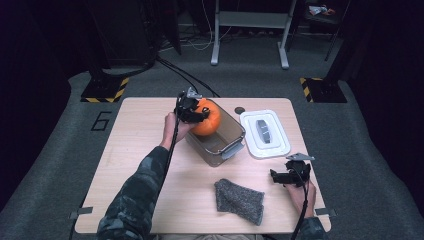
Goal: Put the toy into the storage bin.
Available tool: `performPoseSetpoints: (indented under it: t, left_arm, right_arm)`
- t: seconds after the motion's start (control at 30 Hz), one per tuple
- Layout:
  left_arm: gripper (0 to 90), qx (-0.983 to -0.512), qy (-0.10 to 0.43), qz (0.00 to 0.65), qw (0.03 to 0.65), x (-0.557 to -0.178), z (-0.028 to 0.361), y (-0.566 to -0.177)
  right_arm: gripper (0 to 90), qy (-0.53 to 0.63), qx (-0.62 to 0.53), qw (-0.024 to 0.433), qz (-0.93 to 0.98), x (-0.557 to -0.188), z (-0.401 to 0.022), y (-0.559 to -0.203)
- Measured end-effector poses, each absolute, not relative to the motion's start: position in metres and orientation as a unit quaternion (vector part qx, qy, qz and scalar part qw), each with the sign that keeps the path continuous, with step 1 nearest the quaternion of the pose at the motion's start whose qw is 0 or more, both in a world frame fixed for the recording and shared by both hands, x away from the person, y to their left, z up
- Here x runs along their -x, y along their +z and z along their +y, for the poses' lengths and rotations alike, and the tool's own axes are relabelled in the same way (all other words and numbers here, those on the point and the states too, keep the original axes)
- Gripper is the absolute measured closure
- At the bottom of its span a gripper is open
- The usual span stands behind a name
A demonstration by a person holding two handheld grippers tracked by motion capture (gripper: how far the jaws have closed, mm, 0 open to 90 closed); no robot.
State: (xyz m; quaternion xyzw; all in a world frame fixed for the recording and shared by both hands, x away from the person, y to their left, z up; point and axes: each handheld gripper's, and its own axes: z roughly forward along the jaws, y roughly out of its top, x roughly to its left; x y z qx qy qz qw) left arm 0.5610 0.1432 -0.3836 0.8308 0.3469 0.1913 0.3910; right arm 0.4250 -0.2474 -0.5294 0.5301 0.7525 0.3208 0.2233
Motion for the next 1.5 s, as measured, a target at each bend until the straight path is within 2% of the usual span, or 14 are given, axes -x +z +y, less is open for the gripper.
performPoseSetpoints:
  t: [0.53,1.0,1.5]
  left_arm:
    - [50.5,-0.85,0.177,0.354,0.348,-0.568,0.134,-0.397]
    - [33.2,-0.865,0.158,0.367,0.302,-0.575,0.129,-0.408]
    - [16.2,-0.85,0.15,0.366,0.348,-0.563,0.143,-0.394]
  right_arm:
    - [0.1,0.32,-0.526,0.222,0.756,-0.425,-0.248,-0.529]
    - [0.0,0.321,-0.525,0.221,0.757,-0.425,-0.248,-0.529]
    - [0.1,0.321,-0.525,0.221,0.756,-0.425,-0.248,-0.529]
